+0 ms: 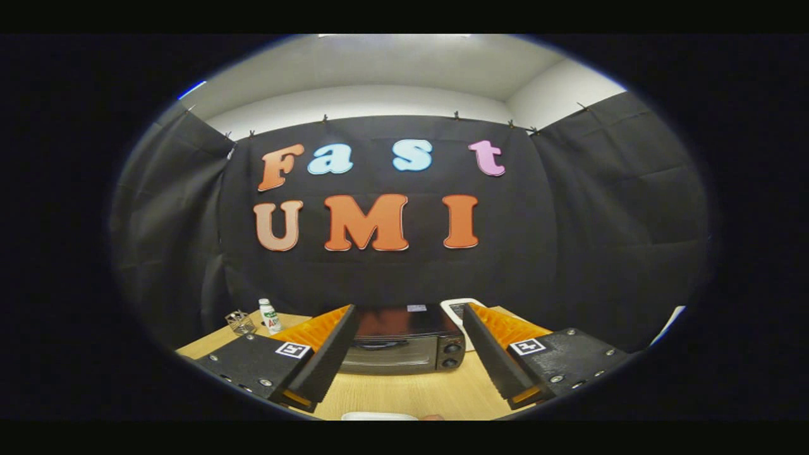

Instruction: Open the toaster oven, put the food inside, and close the toaster oven door.

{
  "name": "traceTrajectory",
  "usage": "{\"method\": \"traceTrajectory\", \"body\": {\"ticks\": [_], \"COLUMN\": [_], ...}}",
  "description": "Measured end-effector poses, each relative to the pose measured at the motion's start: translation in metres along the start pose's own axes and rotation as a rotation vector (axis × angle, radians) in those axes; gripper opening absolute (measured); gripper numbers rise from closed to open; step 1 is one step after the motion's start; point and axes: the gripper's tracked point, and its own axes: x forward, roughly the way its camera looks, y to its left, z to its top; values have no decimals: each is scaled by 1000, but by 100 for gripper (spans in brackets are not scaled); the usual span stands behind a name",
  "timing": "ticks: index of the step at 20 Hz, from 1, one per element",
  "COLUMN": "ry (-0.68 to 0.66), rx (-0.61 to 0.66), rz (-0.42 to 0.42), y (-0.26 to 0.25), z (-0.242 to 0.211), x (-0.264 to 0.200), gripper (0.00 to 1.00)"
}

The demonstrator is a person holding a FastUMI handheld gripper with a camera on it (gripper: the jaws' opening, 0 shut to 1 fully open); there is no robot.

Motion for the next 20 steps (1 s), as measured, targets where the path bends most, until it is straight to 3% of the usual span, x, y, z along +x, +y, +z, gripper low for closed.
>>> {"method": "traceTrajectory", "body": {"ticks": [5,13,16,20], "ry": [118,282,349,428], "rx": [-4,-69,-85,-86], "rz": [43,46,10,21], "y": [27,57,53,58], "z": [-41,-99,-117,-138], "x": [46,122,142,160], "gripper": [99,99,99,99]}}
